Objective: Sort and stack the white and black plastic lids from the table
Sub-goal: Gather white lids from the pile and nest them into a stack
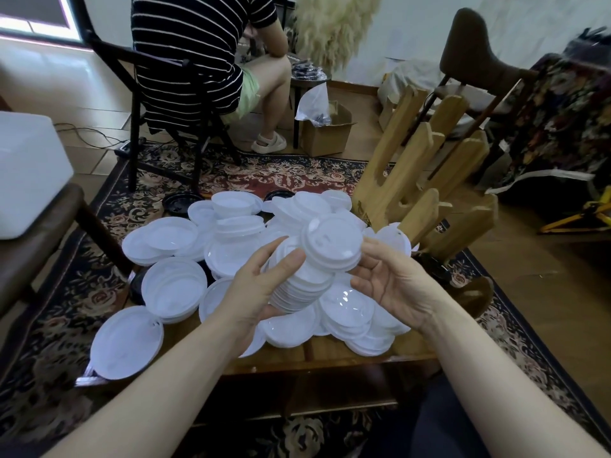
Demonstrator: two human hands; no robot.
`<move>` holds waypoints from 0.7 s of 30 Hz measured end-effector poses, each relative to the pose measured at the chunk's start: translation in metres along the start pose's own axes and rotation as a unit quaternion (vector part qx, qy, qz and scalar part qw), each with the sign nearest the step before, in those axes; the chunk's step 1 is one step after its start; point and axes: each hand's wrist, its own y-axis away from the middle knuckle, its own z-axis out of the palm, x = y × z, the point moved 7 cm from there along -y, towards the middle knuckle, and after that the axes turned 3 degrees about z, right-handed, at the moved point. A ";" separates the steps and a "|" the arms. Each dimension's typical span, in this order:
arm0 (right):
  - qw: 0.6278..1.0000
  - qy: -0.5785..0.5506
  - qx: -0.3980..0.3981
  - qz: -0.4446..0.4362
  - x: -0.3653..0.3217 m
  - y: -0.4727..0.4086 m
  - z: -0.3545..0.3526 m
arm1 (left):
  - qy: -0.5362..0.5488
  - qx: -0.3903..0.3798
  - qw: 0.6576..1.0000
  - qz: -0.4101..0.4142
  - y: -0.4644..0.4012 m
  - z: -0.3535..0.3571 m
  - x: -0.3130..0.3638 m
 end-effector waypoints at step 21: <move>0.968 0.236 0.071 -0.054 0.057 0.029 0.033 | -0.020 -0.047 0.999 -0.002 0.015 0.001 -0.011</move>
